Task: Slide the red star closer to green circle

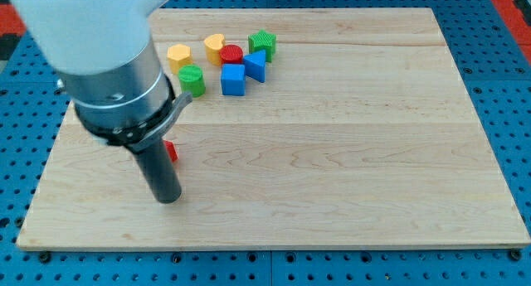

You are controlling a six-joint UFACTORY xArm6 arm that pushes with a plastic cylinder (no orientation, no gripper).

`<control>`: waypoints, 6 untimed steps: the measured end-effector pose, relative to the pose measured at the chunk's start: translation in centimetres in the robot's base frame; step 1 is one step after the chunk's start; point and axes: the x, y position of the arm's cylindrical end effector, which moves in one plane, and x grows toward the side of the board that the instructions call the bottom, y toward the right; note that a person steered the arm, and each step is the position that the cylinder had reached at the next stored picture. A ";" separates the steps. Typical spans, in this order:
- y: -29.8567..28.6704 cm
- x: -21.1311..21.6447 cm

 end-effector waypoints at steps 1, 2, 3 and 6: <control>-1.7 -4.1; -4.1 -9.1; -5.0 -12.9; -12.5 -10.8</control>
